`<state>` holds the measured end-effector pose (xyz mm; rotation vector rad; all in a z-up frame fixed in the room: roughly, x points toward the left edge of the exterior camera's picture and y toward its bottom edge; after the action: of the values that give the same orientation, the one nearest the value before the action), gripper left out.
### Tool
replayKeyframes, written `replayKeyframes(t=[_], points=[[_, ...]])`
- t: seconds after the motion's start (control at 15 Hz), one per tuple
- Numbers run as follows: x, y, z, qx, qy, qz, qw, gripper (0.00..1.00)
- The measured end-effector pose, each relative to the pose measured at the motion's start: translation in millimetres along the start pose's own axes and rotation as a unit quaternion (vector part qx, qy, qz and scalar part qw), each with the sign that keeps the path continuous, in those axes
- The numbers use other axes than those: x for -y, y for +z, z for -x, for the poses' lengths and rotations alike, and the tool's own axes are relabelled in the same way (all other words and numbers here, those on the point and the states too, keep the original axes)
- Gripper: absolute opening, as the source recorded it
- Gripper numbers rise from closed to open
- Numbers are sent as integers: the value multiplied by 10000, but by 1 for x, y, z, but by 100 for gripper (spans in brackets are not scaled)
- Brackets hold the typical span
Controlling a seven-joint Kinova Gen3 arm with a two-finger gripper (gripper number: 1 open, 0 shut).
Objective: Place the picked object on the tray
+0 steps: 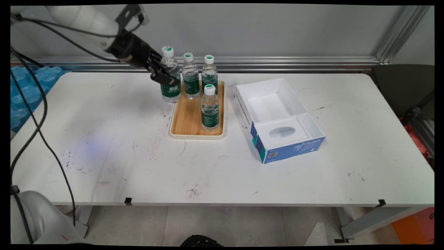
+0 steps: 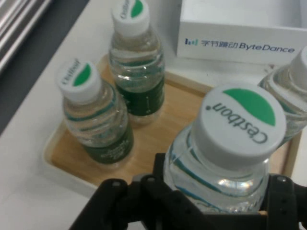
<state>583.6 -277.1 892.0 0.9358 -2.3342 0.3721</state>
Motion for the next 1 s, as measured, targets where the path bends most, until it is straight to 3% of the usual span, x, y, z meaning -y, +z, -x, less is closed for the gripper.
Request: replayKeyframes(t=[0.6,1.0], points=[[-3,64,23,-101,245,320,9991,0],[-3,86,34,-197,346,440,9982,0]])
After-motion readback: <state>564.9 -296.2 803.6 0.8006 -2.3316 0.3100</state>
